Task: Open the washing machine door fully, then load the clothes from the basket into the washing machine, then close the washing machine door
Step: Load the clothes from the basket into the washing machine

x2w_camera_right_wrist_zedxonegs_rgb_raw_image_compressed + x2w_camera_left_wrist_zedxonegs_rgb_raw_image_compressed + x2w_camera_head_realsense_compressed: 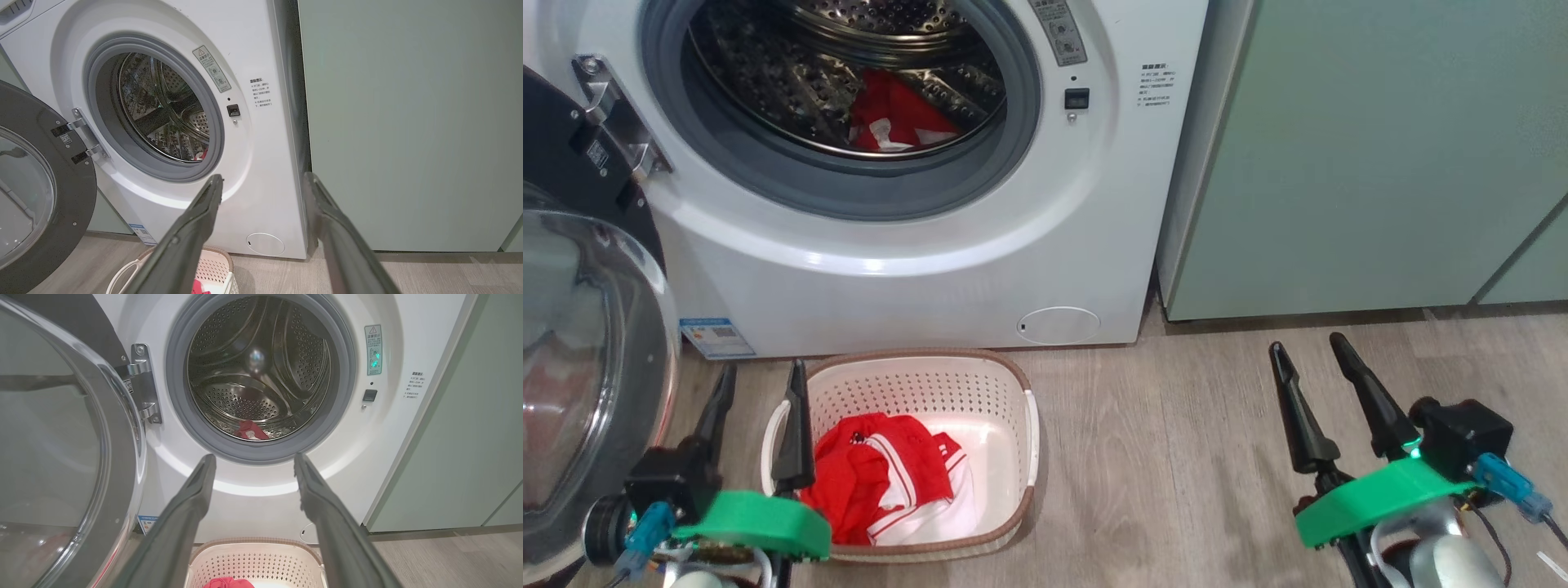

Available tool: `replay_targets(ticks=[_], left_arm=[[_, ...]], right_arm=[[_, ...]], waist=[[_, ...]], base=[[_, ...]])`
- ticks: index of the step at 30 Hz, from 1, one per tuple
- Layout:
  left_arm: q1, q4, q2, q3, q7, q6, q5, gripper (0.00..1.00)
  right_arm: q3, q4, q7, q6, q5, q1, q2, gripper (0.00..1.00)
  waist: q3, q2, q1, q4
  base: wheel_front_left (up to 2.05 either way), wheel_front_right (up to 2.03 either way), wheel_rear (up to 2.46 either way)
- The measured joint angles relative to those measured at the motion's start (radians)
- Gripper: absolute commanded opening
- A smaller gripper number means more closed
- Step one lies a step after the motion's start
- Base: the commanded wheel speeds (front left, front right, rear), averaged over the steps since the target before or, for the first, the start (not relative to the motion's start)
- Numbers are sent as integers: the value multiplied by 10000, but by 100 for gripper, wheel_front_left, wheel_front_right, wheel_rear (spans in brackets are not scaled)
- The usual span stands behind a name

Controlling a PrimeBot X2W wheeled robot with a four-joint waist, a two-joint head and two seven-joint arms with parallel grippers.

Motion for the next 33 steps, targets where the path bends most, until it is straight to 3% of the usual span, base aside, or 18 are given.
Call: replay_targets(ticks=[10, 14, 23, 33], left_arm=[[-106, 38, -42, 134, 0, -17, 173, 100], [-763, 460, -27, -31, 40, -270, 244, 100], [-3707, 3783, 21, -468, 721, -984, 102, 100], [-6689, 7961, 102, -972, 1258, -1248, 125, 100]], right_arm=[[115, -44, -13, 0, 2, -12, 0, 100], [196, -196, -63, 0, 13, -128, 0, 100], [637, -466, -334, 0, 15, -1244, -2, 100], [1206, -451, -819, 0, 207, -2448, -4, 100]], waist=[[257, 0, 0, 51], [651, 0, 0, 57], [2267, 0, 3, -195], [4546, 0, 4, -838]], base=[[0, 0, 0], [0, 0, 0], [0, 0, 0], [0, 0, 0]])
